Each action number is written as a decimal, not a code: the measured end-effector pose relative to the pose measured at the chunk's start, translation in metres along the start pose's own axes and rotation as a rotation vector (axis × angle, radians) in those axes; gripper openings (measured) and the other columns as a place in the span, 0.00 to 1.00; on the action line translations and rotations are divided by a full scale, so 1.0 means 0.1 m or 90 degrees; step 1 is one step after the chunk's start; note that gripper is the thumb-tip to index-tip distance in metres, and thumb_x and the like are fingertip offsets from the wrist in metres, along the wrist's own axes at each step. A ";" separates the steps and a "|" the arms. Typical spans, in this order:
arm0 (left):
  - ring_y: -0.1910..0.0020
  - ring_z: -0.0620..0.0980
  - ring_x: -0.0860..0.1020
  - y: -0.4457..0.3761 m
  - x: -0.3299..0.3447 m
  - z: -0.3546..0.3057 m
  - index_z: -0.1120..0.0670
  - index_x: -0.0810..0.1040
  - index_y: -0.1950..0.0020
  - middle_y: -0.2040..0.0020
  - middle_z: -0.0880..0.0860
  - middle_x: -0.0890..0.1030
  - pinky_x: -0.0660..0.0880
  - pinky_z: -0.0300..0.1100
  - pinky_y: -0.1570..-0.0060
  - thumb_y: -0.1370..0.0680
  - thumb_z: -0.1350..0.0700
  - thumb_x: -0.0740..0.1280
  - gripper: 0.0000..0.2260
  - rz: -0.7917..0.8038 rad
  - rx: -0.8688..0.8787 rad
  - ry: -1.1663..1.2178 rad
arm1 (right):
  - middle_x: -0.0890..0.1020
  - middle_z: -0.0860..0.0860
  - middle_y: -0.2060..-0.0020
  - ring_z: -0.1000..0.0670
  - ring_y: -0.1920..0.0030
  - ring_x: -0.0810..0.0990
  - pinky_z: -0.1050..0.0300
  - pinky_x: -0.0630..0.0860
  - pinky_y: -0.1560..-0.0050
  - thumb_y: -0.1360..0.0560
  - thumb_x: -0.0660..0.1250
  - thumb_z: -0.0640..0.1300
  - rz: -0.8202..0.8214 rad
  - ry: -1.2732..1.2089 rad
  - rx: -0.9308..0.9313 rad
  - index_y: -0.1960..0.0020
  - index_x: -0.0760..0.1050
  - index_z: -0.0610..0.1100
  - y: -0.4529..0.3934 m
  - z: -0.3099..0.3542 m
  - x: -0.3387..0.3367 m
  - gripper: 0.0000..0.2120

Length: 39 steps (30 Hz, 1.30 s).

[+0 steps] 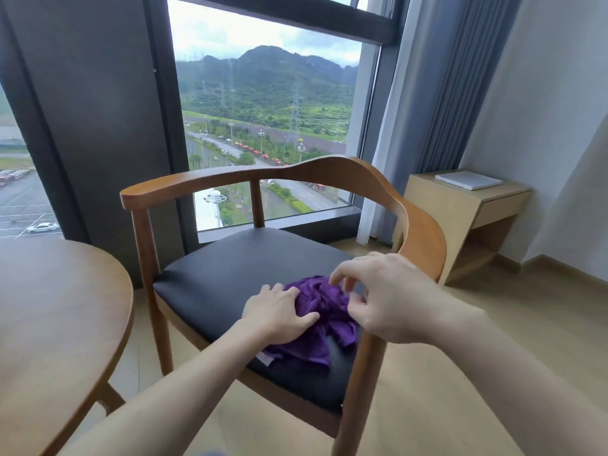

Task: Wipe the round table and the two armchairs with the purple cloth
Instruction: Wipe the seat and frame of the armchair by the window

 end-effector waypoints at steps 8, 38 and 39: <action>0.26 0.50 0.62 -0.16 0.30 -0.10 0.42 0.65 0.25 0.25 0.46 0.67 0.59 0.52 0.28 0.27 0.24 0.49 0.36 0.005 0.123 0.101 | 0.75 0.48 0.41 0.42 0.42 0.76 0.47 0.74 0.44 0.22 0.63 0.45 0.112 0.246 0.248 0.31 0.70 0.49 -0.10 -0.57 0.15 0.20; 0.41 0.49 0.73 -1.15 0.56 -0.80 0.46 0.77 0.46 0.44 0.45 0.80 0.67 0.46 0.41 0.22 0.40 0.51 0.19 -0.074 0.156 0.066 | 0.80 0.54 0.35 0.51 0.31 0.73 0.54 0.63 0.26 0.26 0.66 0.35 -0.155 -0.299 0.203 0.41 0.84 0.48 -1.24 -2.69 1.66 0.17; 0.40 0.47 0.72 -1.21 0.55 -0.69 0.45 0.77 0.45 0.43 0.43 0.79 0.65 0.44 0.40 0.22 0.43 0.53 0.15 -0.081 0.181 0.077 | 0.80 0.54 0.36 0.51 0.32 0.73 0.52 0.64 0.26 0.26 0.66 0.37 -0.180 -0.301 0.220 0.42 0.84 0.49 -1.26 -2.72 1.67 0.16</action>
Point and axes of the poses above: each hand's wrist, its own y-axis away from the middle knuckle, its own x-axis out of the palm, z = x × y, the point moved 1 cm from there along -y, towards the middle knuckle
